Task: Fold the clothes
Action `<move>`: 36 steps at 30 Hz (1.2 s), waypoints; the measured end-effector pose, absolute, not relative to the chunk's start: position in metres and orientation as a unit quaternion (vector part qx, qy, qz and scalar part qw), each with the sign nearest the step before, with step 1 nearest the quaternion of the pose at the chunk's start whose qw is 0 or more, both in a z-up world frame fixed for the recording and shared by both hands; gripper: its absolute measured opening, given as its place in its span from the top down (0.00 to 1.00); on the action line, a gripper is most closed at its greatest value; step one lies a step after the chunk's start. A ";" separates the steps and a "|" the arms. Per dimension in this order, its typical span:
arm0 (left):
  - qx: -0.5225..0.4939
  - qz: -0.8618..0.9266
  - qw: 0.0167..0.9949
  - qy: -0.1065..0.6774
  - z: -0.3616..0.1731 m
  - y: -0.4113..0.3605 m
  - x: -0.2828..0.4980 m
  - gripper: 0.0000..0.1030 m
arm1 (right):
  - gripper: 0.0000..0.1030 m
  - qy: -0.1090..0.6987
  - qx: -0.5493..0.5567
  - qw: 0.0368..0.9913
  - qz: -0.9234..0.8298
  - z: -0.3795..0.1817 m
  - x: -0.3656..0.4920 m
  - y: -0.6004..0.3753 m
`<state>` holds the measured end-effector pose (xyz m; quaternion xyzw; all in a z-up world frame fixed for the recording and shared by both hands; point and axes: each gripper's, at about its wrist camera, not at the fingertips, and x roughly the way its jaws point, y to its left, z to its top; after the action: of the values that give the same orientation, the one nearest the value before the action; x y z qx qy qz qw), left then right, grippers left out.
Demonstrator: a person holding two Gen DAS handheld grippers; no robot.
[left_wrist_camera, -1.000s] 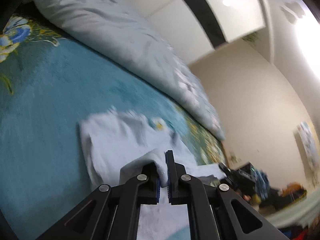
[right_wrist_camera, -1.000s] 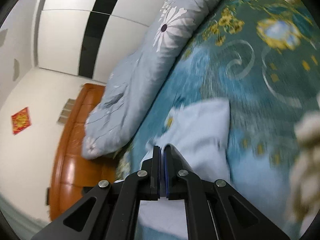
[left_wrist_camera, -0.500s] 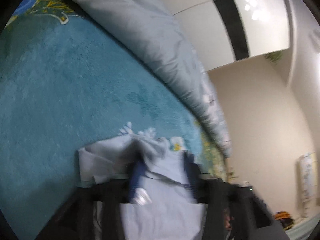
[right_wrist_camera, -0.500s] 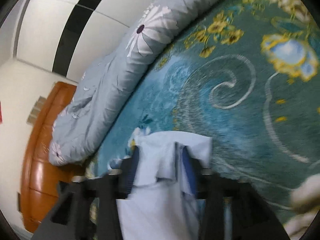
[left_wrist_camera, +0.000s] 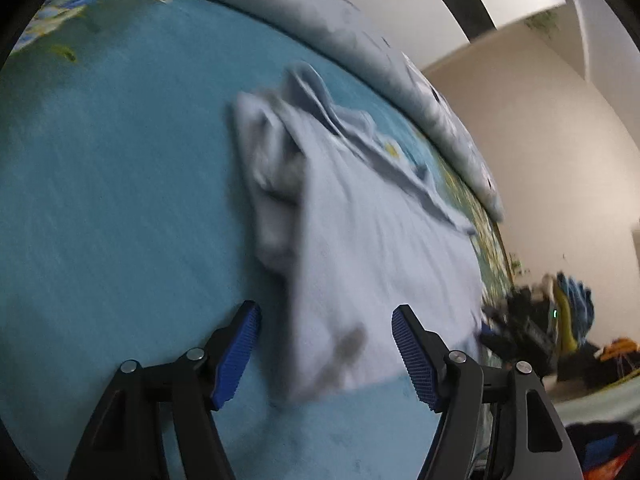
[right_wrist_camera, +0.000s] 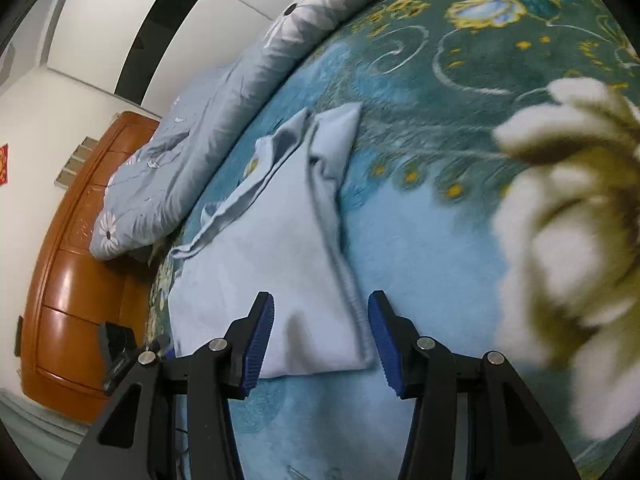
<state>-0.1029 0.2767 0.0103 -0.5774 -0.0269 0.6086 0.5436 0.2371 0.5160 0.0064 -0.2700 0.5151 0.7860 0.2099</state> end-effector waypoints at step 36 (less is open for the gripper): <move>-0.616 0.582 0.519 -0.108 0.036 0.110 -0.018 0.94 | 0.94 0.584 -0.165 0.199 0.769 0.034 0.395 0.374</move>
<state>-0.0184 0.1097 0.0363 -0.6164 -0.1081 0.5823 0.5190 0.3945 0.3740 0.0338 -0.1649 0.5841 0.7693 0.1994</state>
